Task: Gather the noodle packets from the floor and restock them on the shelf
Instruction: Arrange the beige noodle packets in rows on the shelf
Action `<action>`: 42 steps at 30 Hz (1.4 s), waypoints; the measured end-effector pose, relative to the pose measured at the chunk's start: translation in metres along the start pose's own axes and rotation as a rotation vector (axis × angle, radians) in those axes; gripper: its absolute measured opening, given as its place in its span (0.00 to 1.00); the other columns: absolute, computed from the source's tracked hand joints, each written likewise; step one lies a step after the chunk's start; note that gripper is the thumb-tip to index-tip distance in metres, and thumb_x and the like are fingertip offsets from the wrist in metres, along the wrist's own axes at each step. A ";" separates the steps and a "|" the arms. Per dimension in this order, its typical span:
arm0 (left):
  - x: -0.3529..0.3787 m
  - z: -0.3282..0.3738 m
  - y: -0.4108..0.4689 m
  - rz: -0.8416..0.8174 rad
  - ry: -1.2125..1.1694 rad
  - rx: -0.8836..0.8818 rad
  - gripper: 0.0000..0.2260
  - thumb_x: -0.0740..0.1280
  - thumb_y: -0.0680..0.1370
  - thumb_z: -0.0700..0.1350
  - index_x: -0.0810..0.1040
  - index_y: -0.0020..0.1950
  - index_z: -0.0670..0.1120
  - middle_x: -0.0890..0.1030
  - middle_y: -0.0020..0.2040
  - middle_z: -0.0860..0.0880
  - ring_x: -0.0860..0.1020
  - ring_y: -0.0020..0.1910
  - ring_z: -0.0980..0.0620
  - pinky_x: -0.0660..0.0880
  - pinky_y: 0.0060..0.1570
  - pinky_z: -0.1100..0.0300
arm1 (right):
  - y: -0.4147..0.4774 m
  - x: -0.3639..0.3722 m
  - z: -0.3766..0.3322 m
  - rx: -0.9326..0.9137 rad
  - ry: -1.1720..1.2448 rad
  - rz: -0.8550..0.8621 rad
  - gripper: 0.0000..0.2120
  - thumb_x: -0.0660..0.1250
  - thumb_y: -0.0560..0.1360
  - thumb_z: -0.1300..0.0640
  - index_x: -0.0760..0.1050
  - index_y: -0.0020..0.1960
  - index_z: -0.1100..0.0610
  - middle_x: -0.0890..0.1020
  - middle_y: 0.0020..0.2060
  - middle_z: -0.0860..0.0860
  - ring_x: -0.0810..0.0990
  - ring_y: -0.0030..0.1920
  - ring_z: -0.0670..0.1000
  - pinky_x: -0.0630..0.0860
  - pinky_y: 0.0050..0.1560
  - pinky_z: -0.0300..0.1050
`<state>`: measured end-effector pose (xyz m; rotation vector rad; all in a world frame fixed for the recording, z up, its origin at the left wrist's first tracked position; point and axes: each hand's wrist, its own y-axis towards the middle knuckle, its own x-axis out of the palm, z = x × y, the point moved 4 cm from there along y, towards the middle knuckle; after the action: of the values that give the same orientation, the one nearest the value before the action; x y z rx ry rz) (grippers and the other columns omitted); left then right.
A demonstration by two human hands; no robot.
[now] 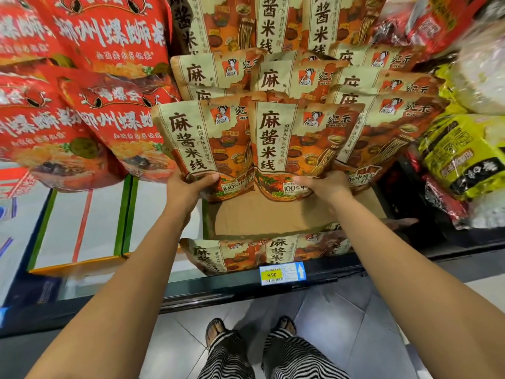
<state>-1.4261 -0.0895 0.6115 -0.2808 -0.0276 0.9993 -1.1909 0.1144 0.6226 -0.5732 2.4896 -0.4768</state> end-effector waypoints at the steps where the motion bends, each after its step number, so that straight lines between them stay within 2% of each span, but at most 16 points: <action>1: -0.001 0.001 -0.002 0.019 0.008 -0.006 0.27 0.78 0.69 0.37 0.75 0.66 0.39 0.82 0.58 0.48 0.81 0.53 0.53 0.79 0.43 0.70 | 0.000 -0.001 0.001 0.015 -0.013 0.002 0.39 0.81 0.61 0.44 0.75 0.65 0.62 0.80 0.62 0.57 0.77 0.63 0.59 0.74 0.63 0.51; 3: -0.002 0.000 -0.007 0.055 0.029 -0.009 0.27 0.77 0.70 0.37 0.74 0.66 0.39 0.81 0.58 0.48 0.80 0.52 0.53 0.78 0.43 0.71 | -0.001 -0.002 0.001 0.022 -0.059 0.005 0.35 0.80 0.64 0.45 0.75 0.64 0.62 0.80 0.62 0.57 0.78 0.62 0.59 0.74 0.60 0.47; 6: -0.005 0.000 -0.013 0.109 0.067 -0.022 0.30 0.78 0.71 0.40 0.70 0.69 0.39 0.78 0.60 0.48 0.77 0.58 0.51 0.75 0.42 0.74 | -0.004 -0.002 0.000 0.010 -0.129 0.000 0.34 0.77 0.69 0.45 0.73 0.67 0.63 0.79 0.64 0.57 0.77 0.64 0.59 0.72 0.58 0.45; 7: -0.007 0.000 -0.015 0.125 0.091 -0.025 0.32 0.78 0.71 0.42 0.69 0.71 0.40 0.77 0.61 0.50 0.75 0.60 0.52 0.75 0.45 0.73 | -0.006 0.000 0.000 0.000 -0.127 -0.016 0.33 0.77 0.70 0.46 0.73 0.67 0.62 0.78 0.65 0.57 0.76 0.65 0.59 0.72 0.59 0.45; 10: -0.018 -0.002 -0.026 0.173 0.168 -0.001 0.37 0.79 0.69 0.51 0.68 0.74 0.43 0.77 0.65 0.49 0.75 0.65 0.50 0.73 0.62 0.56 | -0.017 0.011 -0.001 -0.001 -0.195 -0.094 0.34 0.75 0.71 0.45 0.70 0.69 0.62 0.76 0.66 0.54 0.74 0.66 0.58 0.70 0.63 0.47; 13: -0.042 -0.003 -0.047 0.269 0.338 0.021 0.35 0.76 0.72 0.56 0.68 0.74 0.46 0.73 0.71 0.45 0.71 0.70 0.46 0.69 0.66 0.50 | -0.043 0.036 -0.013 -0.015 -0.326 -0.193 0.40 0.75 0.66 0.35 0.73 0.67 0.60 0.78 0.63 0.55 0.77 0.61 0.59 0.74 0.62 0.50; 15: -0.069 -0.006 -0.063 0.338 0.514 0.024 0.36 0.72 0.73 0.62 0.68 0.74 0.45 0.73 0.71 0.42 0.71 0.70 0.42 0.69 0.66 0.47 | -0.055 0.063 -0.019 -0.124 -0.371 -0.274 0.41 0.74 0.56 0.27 0.78 0.55 0.57 0.82 0.53 0.53 0.80 0.50 0.57 0.77 0.53 0.52; 17: -0.105 -0.011 -0.081 0.393 0.699 0.035 0.37 0.68 0.72 0.67 0.69 0.73 0.44 0.75 0.68 0.40 0.71 0.68 0.38 0.69 0.65 0.43 | -0.084 0.093 -0.037 -0.245 -0.431 -0.301 0.32 0.74 0.60 0.32 0.78 0.51 0.56 0.84 0.47 0.53 0.83 0.46 0.56 0.81 0.50 0.55; 19: -0.142 -0.017 -0.099 0.432 0.825 0.020 0.37 0.68 0.74 0.65 0.67 0.74 0.42 0.73 0.70 0.38 0.69 0.69 0.37 0.66 0.66 0.44 | -0.124 0.123 -0.056 -0.393 -0.609 -0.283 0.28 0.72 0.68 0.35 0.74 0.57 0.55 0.82 0.51 0.54 0.81 0.52 0.57 0.80 0.53 0.57; 21: -0.185 -0.027 -0.122 0.485 0.980 -0.018 0.38 0.67 0.74 0.66 0.66 0.76 0.42 0.72 0.70 0.36 0.69 0.69 0.36 0.66 0.67 0.44 | -0.165 0.165 -0.071 -0.596 -0.890 -0.237 0.36 0.68 0.70 0.32 0.69 0.67 0.57 0.76 0.61 0.58 0.74 0.63 0.61 0.74 0.61 0.56; 24: -0.254 -0.053 -0.168 0.510 1.134 -0.149 0.42 0.62 0.73 0.71 0.63 0.78 0.45 0.66 0.74 0.35 0.64 0.74 0.35 0.63 0.70 0.43 | -0.245 0.239 -0.073 -0.862 -1.105 -0.297 0.40 0.66 0.71 0.31 0.64 0.71 0.57 0.71 0.66 0.59 0.68 0.66 0.62 0.68 0.63 0.55; 28: -0.338 -0.099 -0.244 0.538 1.171 -0.263 0.42 0.63 0.73 0.71 0.63 0.78 0.46 0.63 0.76 0.36 0.60 0.76 0.36 0.58 0.73 0.43 | -0.349 0.334 -0.031 -1.083 -1.263 -0.472 0.39 0.65 0.72 0.32 0.64 0.71 0.57 0.70 0.66 0.60 0.68 0.67 0.61 0.68 0.62 0.55; 30: -0.377 -0.128 -0.284 0.554 1.132 -0.359 0.42 0.62 0.72 0.72 0.62 0.78 0.47 0.61 0.77 0.36 0.57 0.77 0.36 0.55 0.74 0.43 | -0.392 0.375 0.000 -1.132 -1.324 -0.570 0.40 0.67 0.70 0.31 0.65 0.70 0.58 0.70 0.67 0.61 0.68 0.67 0.62 0.69 0.62 0.56; 35: -0.468 -0.199 -0.383 0.590 0.983 -0.592 0.42 0.58 0.73 0.74 0.57 0.80 0.50 0.54 0.80 0.38 0.51 0.79 0.37 0.50 0.76 0.43 | -0.478 0.456 0.074 -1.116 -1.441 -0.753 0.42 0.69 0.70 0.33 0.61 0.73 0.57 0.68 0.68 0.61 0.66 0.69 0.62 0.66 0.65 0.55; 38: -0.509 -0.235 -0.437 0.636 0.923 -0.695 0.44 0.56 0.72 0.76 0.58 0.80 0.51 0.56 0.79 0.37 0.54 0.78 0.36 0.53 0.75 0.42 | -0.521 0.492 0.110 -1.113 -1.519 -0.845 0.43 0.68 0.69 0.31 0.61 0.72 0.56 0.69 0.67 0.61 0.66 0.69 0.62 0.67 0.64 0.56; 42: -0.550 -0.271 -0.485 0.643 0.871 -0.854 0.43 0.56 0.74 0.74 0.53 0.81 0.50 0.52 0.80 0.39 0.51 0.79 0.38 0.50 0.76 0.42 | -0.561 0.536 0.143 -1.061 -1.577 -0.958 0.45 0.66 0.70 0.30 0.58 0.75 0.57 0.66 0.70 0.62 0.64 0.71 0.63 0.66 0.67 0.58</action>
<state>-1.2838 -0.8540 0.5276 -1.5647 0.4642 1.3825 -1.3534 -0.6528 0.5310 -1.6406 0.6293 0.8201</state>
